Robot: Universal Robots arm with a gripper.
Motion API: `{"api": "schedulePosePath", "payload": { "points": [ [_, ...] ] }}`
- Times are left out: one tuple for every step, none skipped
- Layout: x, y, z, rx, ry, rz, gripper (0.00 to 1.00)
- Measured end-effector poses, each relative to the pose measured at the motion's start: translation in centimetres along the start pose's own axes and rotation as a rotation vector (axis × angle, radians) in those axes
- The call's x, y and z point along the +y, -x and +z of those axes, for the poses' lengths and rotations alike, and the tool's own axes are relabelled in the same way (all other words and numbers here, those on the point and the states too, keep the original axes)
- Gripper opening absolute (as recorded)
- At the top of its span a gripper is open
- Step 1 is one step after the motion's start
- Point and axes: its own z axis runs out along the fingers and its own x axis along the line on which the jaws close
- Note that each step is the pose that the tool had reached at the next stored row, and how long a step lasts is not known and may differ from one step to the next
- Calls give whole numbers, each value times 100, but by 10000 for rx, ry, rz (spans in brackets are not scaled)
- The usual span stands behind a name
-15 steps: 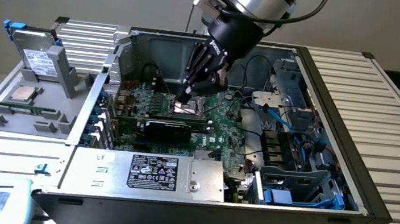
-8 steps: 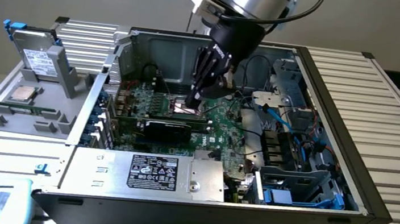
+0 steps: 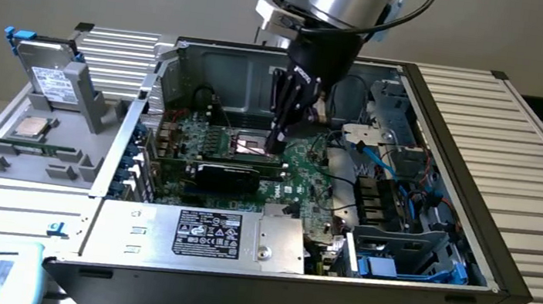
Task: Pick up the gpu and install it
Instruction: 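Insert the gpu into the slot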
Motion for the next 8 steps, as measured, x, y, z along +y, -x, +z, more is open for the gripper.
{"api": "schedulePosePath", "payload": {
  "points": [
    [-1,0,3,41,-73,-45,12],
    [-3,1,7,82,-147,-91,12],
    [-3,2,9,100,-184,-110,12],
    [-4,1,9,102,-185,-111,12],
    [-4,1,9,102,-185,-112,12],
    [-4,2,9,103,-185,-112,12],
    [-5,6,7,104,-184,-111,12],
    [-4,9,2,104,-185,-111,12]
  ]
}}
